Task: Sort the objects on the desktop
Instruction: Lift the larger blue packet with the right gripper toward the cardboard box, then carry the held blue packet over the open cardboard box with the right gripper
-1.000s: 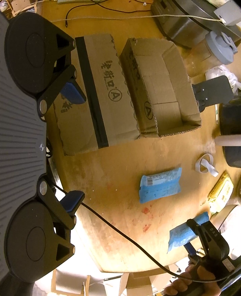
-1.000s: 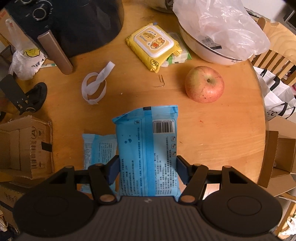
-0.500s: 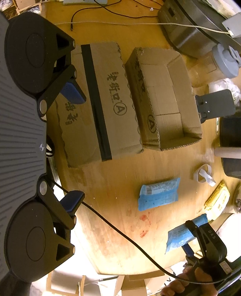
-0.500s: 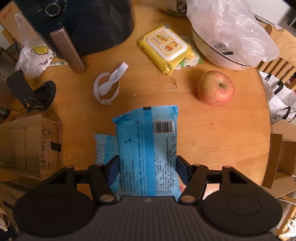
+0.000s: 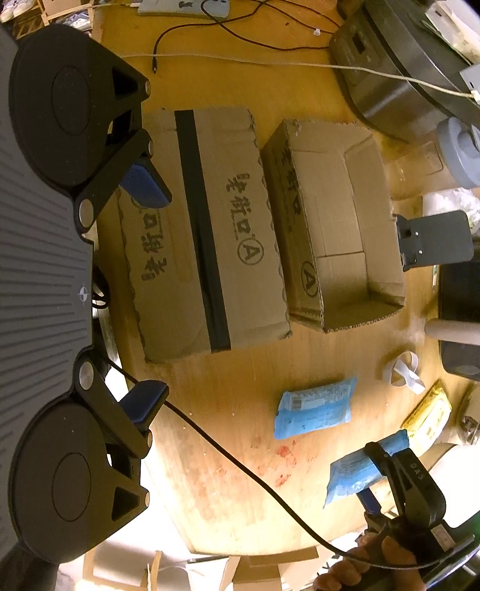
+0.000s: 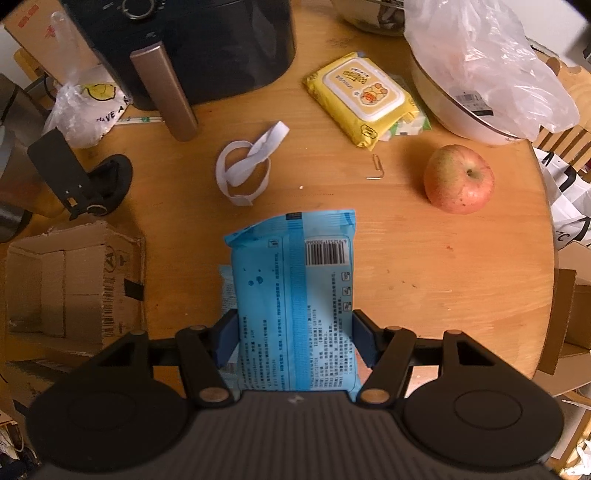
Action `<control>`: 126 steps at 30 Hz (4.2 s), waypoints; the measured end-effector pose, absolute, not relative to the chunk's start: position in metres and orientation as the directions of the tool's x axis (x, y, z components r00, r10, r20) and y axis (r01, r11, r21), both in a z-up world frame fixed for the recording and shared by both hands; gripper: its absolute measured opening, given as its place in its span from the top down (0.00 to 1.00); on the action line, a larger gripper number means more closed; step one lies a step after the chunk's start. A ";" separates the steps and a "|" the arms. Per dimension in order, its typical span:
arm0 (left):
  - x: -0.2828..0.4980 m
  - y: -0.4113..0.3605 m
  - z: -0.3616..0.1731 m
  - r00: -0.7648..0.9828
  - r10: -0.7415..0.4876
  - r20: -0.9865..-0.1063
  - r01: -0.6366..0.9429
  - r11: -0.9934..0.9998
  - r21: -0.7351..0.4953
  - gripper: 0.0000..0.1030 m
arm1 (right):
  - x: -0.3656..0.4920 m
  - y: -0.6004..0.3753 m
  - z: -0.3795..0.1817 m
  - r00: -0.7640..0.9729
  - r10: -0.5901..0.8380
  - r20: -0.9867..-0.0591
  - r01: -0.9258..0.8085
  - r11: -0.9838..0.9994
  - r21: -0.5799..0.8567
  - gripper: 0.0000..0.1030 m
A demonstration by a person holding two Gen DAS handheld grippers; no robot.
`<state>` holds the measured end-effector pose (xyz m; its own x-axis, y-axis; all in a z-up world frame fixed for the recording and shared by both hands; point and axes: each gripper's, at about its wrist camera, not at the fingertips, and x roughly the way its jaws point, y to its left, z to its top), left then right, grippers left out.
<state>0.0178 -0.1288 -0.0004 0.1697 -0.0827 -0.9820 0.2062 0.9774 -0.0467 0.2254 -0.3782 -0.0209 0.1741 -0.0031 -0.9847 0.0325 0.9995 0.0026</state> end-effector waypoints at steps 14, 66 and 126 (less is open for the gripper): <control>0.016 -0.102 0.007 0.185 -0.084 -0.979 0.180 0.982 -0.050 0.01 | 0.226 -0.349 -0.021 0.178 0.000 -0.984 0.017 1.000 0.003 0.39; 0.019 -0.021 0.000 0.166 -0.060 -0.984 0.102 0.994 -0.044 0.01 | 0.236 -0.246 -0.036 0.173 0.011 -0.985 -0.019 1.000 0.008 0.39; 0.019 0.050 -0.004 0.160 -0.068 -0.985 0.063 0.996 -0.058 0.01 | 0.244 -0.140 -0.057 0.159 0.046 -0.986 -0.048 0.998 0.039 0.39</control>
